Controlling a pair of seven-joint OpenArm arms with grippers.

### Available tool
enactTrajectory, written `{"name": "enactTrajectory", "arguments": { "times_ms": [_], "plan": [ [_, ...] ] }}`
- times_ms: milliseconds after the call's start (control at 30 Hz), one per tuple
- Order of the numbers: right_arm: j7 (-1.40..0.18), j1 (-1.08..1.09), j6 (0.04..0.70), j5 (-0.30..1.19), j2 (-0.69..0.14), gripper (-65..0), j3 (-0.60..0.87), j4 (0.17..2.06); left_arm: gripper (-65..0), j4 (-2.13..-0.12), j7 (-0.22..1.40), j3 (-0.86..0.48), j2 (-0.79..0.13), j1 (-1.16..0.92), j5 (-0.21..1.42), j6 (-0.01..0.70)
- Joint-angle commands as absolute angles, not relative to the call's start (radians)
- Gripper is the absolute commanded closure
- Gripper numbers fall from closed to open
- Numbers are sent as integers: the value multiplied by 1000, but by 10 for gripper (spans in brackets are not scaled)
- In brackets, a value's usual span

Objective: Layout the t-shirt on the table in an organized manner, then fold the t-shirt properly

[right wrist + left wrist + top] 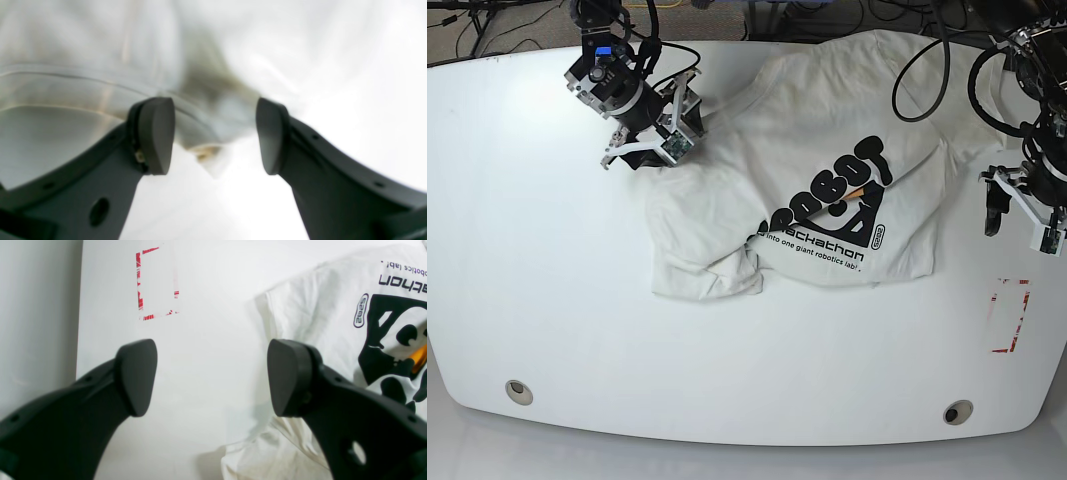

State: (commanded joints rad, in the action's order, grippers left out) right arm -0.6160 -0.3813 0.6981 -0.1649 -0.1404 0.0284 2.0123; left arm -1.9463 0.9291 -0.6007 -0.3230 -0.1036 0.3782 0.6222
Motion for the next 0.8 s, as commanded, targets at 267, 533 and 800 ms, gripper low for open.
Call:
{"name": "enactTrajectory", "arguments": {
  "times_ms": [267, 533, 800],
  "plan": [
    [-616, -369, 698, -163, -94, -371, 105, 2006, -485, -1946, 929, -601, -323, -104, 378, 622],
    [-618, -334, 698, -162, -24, -373, 162, 1989, -485, -1946, 929, -598, -321, -102, 378, 622],
    [-653, -321, 698, -27, 39, -374, 231, 1966, -485, -1946, 929, -564, -321, -102, 378, 621]
  ]
}}
